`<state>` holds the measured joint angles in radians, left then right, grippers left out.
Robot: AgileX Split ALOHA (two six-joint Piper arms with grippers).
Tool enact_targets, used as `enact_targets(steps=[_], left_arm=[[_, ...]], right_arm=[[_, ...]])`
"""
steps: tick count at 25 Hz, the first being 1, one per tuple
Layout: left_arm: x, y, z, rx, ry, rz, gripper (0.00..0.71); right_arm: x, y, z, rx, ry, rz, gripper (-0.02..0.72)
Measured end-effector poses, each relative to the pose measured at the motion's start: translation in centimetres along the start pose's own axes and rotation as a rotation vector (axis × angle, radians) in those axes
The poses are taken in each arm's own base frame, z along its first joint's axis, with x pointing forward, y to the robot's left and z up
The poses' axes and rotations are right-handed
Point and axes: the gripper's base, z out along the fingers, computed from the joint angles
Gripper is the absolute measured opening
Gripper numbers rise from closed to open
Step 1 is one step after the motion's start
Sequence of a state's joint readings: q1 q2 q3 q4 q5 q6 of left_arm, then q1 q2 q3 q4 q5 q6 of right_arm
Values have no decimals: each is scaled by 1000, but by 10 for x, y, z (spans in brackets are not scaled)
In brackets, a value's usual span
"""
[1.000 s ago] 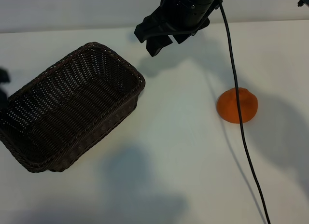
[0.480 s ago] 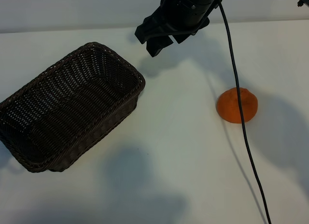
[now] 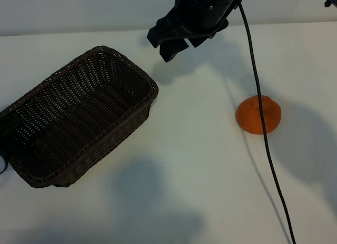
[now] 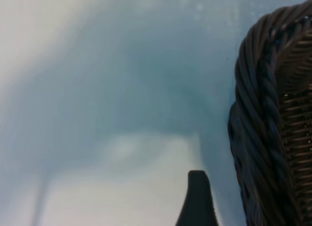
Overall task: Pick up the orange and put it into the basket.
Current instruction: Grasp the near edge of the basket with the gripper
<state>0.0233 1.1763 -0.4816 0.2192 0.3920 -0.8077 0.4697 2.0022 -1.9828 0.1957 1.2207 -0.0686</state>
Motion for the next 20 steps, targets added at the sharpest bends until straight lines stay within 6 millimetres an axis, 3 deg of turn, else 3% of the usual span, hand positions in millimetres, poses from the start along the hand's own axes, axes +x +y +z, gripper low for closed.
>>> enact_targets(steps=[20], left_arm=[[12, -1, 51, -65, 148, -26, 587]], right_arm=[[0, 1, 0, -10, -1, 3, 595]])
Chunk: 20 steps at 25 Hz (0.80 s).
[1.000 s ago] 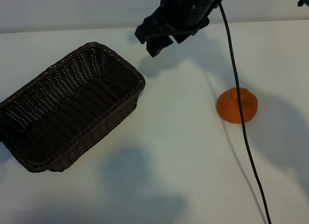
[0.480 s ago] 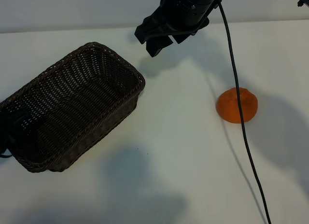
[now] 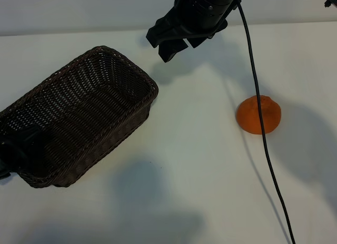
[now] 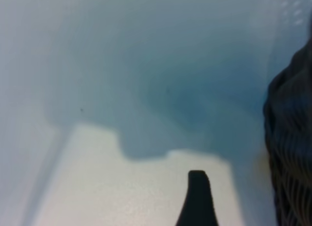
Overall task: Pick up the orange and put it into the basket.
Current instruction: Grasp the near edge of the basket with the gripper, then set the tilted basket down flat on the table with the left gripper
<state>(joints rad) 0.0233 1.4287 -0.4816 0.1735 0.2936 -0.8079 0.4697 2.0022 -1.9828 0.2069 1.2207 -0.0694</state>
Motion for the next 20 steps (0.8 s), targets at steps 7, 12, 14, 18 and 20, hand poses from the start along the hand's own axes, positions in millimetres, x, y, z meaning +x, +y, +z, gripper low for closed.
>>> enact_targets(steps=[7, 12, 14, 18, 20], left_arm=[[0, -3, 2, 32, 5, -27, 209], [-1, -5, 2, 57, -11, -44, 167], [-1, -5, 2, 58, -10, -42, 167], [-1, -7, -2, 83, -14, -4, 163], [-1, -9, -5, 105, -14, 22, 158]], right_arm=[[0, 2, 0, -23, -2, 8, 595], [0, 2, 0, -24, -2, 9, 595], [0, 2, 0, -24, -2, 9, 595], [0, 2, 0, -24, -2, 9, 595], [0, 2, 0, -24, -2, 9, 595]])
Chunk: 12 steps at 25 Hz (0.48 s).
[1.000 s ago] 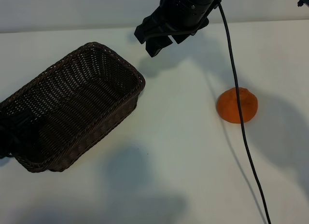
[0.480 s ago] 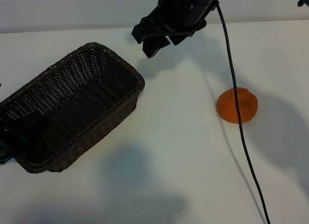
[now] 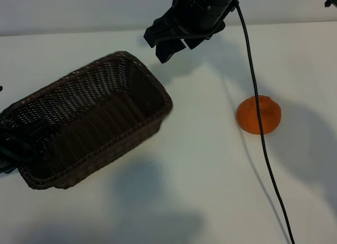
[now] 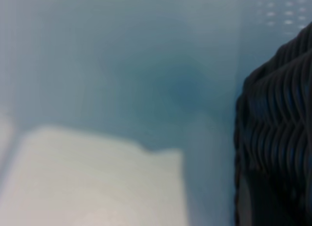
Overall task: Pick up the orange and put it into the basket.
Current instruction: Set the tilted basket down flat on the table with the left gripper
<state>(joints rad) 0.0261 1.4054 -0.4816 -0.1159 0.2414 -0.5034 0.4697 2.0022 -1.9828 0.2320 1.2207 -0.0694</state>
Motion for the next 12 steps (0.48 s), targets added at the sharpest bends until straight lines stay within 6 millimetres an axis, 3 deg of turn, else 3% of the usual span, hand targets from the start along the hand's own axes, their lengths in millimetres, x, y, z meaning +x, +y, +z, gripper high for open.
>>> enact_targets(steps=[6, 12], left_arm=[[0, -7, -5, 49, 49, 128, 156], [-12, -19, -11, 93, 32, 207, 156]], right_arm=[[0, 0, 0, 0, 0, 0, 595], [0, 0, 0, 0, 0, 0, 595]])
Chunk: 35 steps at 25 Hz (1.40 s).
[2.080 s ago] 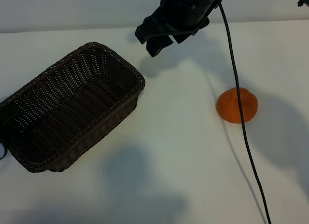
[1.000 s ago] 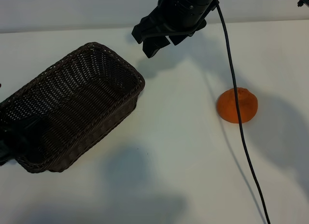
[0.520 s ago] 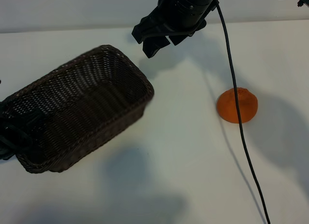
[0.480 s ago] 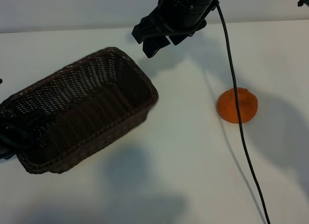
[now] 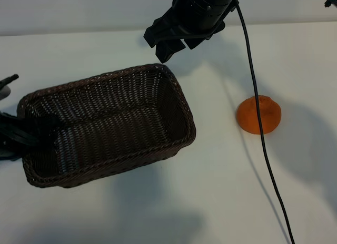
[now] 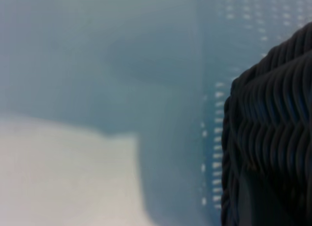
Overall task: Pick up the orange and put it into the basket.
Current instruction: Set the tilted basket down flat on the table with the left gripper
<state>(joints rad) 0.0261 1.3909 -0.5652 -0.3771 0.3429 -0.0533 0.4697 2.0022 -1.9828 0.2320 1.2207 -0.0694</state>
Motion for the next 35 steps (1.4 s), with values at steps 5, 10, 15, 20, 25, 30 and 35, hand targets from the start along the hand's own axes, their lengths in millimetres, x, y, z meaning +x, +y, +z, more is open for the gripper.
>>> enact_targets(steps=[5, 10, 15, 20, 25, 30, 35], left_arm=[[-14, -9, -7, 23, -12, 61, 156], [-25, -15, -12, 38, -33, 82, 156], [-36, -19, 1, 30, 14, 120, 156], [-55, -25, 18, 26, 24, 150, 156], [-76, -37, 30, 39, 15, 173, 156], [-89, -64, 40, 92, 14, 218, 155], [-91, -81, 58, 123, 38, 213, 155]], right_arm=[[0, 0, 0, 0, 0, 0, 595], [0, 0, 0, 0, 0, 0, 595], [0, 0, 0, 0, 0, -1, 595], [0, 0, 0, 0, 0, -1, 595], [0, 0, 0, 0, 0, 0, 595], [0, 0, 0, 0, 0, 0, 595], [0, 0, 0, 0, 0, 0, 595]])
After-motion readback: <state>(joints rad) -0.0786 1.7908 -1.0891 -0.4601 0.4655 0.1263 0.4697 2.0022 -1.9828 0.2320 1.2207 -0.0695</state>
